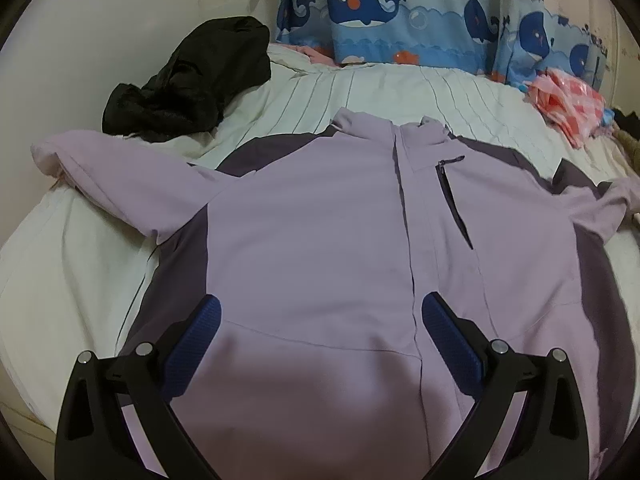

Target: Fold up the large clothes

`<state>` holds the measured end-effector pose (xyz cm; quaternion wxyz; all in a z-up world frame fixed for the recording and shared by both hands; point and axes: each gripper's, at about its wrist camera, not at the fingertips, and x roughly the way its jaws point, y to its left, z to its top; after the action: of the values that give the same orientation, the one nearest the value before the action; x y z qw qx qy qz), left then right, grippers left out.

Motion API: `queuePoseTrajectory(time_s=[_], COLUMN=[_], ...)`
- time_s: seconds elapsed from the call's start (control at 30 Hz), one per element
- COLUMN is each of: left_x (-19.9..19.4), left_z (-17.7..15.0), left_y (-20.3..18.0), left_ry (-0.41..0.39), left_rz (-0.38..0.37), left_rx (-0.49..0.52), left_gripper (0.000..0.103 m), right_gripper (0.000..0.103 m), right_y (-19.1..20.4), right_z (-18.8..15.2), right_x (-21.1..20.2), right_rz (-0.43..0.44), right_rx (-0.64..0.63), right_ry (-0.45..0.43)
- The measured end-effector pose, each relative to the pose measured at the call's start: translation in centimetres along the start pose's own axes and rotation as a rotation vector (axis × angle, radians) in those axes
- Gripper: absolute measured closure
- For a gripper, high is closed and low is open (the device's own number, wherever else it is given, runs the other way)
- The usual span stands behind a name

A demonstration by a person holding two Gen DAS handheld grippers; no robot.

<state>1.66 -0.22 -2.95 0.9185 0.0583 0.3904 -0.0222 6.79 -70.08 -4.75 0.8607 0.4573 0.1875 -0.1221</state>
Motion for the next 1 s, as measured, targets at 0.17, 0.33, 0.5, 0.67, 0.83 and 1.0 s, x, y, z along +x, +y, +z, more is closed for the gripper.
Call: queuePoseTrajectory(time_s=[0.17,0.33,0.5,0.67,0.83,1.0], left_x=[-0.8,-1.4,-2.5,-3.2,-3.7,-3.1], left_z=[0.3,0.4,0.7,0.9,1.0,0.3], left_y=[0.8,2.4,5.2,8.4,13.0,17.5], left_ry=[-0.023,-0.032,-0.043,-0.044,-0.055,-0.036], left_rz=[-0.004,-0.016,-0.046,-0.066,-0.051,-0.047], left_rx=[-0.022,-0.067,-0.149,-0.234,-0.361,-0.504], left_gripper=[0.007,0.007,0.007,0.007,0.007,0.007], right_gripper=[0.093,0.093,0.093,0.093,0.093,0.093], right_y=[11.3,20.8,29.6,39.1,45.2,45.5], right_z=[0.0,-2.1,-6.5,-15.6,-28.1,-42.6], right_x=[-3.3,-4.1,-2.7,-0.1,4.5,10.6], right_rz=[0.132,0.202,0.277,0.344,0.37,0.292], right_rx=[-0.21,-0.339,-0.435,-0.592,-0.742,-0.937], right_ry=[-0.08,-0.074,-0.025,0.06,0.211,0.414])
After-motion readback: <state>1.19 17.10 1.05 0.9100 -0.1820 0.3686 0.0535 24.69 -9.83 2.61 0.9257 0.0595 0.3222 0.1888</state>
